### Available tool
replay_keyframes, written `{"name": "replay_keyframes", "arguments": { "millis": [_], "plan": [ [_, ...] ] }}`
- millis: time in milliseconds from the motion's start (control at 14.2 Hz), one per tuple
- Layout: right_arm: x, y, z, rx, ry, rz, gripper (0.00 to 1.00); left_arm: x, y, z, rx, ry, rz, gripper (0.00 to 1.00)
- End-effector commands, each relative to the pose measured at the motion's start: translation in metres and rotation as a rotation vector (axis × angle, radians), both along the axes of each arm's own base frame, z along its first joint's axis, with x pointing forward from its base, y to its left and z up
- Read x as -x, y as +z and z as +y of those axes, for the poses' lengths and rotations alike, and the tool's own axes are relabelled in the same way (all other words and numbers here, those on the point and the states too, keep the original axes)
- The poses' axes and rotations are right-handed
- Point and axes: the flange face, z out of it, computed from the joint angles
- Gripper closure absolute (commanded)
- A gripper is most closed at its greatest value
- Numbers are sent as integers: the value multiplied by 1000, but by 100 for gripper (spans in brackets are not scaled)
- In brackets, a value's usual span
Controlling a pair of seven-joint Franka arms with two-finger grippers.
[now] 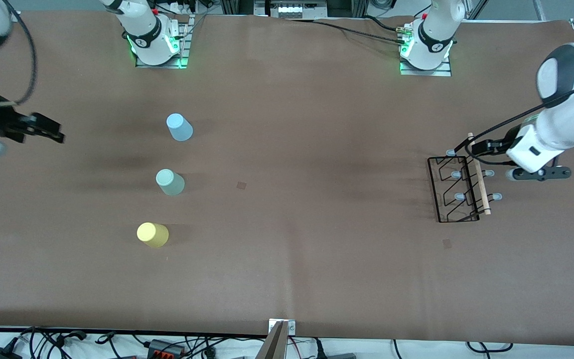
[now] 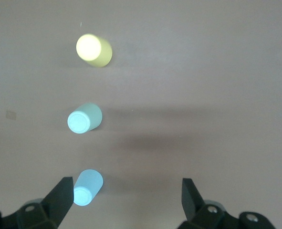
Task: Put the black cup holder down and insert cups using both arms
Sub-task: 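Reach the right gripper toward the teal cup while the left gripper reaches the rack, then grasp the teal cup with the right gripper while the left gripper grasps the rack handle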
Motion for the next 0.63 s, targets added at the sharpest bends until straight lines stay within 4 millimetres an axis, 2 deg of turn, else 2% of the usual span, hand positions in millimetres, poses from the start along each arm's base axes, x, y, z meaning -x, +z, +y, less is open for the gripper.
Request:
{"name": "replay_keyframes", "arguments": {
  "millis": [0, 211, 351, 562],
  "plan": [
    [-16, -50, 46, 17, 68, 85, 0, 7, -37, -1, -13, -40, -28, 0],
    [-33, -98, 62, 19, 87, 108, 0, 6, -46, 1, -9, -40, -16, 0],
    [-40, -136, 84, 21, 107, 132, 0, 2, -58, 5, -5, -34, -3, 0],
    [-45, -182, 106, 45, 20, 144, 0, 2, -74, 13, -9, -29, 22, 14]
  ]
}}
